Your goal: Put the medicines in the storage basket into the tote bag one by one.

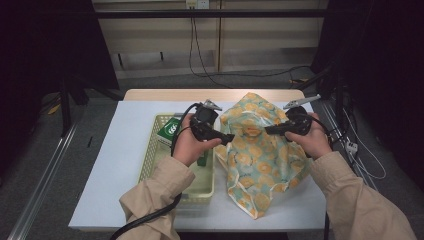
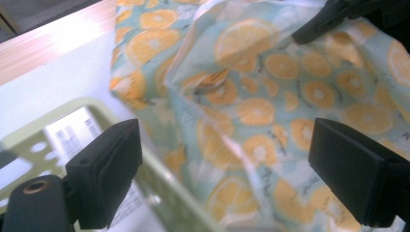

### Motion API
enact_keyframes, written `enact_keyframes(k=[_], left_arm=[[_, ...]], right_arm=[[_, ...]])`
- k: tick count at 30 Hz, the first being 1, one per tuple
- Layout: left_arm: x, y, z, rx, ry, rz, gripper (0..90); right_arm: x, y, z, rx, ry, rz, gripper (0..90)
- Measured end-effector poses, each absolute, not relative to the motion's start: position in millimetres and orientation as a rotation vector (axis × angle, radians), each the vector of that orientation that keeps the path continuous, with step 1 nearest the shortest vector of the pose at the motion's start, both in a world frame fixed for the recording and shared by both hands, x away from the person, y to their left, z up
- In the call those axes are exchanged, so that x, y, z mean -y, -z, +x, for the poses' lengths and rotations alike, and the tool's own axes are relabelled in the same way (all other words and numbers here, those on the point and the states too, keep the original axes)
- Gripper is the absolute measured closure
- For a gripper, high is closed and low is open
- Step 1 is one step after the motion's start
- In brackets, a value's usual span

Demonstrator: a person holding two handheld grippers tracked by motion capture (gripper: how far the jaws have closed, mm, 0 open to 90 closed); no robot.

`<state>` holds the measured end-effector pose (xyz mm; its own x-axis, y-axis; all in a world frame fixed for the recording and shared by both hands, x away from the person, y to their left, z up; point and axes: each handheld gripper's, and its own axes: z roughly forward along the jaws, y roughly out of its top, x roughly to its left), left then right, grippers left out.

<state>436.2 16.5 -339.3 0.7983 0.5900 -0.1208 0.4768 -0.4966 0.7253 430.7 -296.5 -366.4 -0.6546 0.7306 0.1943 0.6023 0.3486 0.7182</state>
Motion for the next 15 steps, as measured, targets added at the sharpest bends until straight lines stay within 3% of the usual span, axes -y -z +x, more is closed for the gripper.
enact_keyframes(k=[15], left_arm=[[-78.2,342.8,453.7,-0.938,-0.306,2.163,10.8]], right_arm=[[296.9,366.6,427.9,-2.446,-1.200,1.213,89.5]])
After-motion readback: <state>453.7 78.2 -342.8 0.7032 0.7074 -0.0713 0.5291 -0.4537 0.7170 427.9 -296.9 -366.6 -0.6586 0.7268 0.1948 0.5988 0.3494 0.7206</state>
